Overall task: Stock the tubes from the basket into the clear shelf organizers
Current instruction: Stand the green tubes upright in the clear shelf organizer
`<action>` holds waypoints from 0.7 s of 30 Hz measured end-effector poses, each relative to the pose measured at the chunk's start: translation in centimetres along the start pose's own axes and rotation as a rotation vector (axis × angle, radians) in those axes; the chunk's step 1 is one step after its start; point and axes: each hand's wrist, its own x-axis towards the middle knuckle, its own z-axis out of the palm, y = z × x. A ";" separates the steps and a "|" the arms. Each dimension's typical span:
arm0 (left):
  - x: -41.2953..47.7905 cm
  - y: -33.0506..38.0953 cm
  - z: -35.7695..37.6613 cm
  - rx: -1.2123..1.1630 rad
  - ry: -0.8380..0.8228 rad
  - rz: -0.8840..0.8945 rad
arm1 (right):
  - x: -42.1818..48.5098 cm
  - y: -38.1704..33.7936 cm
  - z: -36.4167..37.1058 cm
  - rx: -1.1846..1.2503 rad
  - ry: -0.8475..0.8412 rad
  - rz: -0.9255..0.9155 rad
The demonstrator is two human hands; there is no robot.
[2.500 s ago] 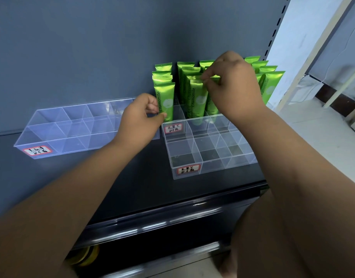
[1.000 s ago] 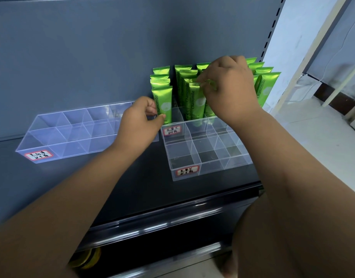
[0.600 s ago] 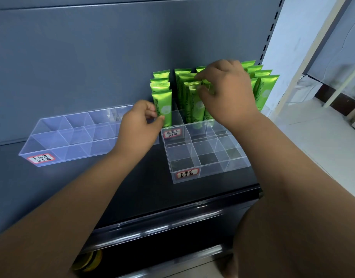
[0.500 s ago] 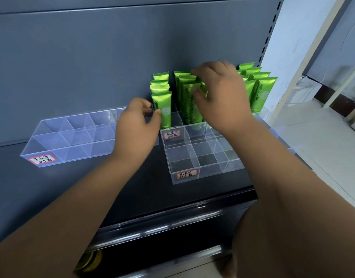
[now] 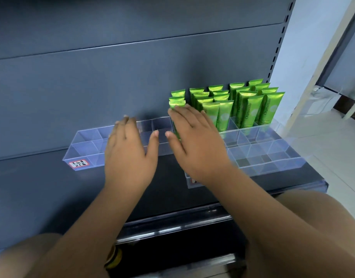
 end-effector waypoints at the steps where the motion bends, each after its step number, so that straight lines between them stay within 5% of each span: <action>1: -0.1 -0.3 -0.2 0.029 0.001 -0.005 | -0.3 -0.5 0.0 0.013 -0.015 -0.002; 11: -3.7 -2.8 -6.0 0.295 0.044 -0.016 | -1.4 -6.2 -0.6 0.188 -0.103 -0.039; 21: -13.6 -9.7 -16.5 0.488 0.178 -0.349 | -3.8 -19.2 -0.9 0.386 -0.230 -0.305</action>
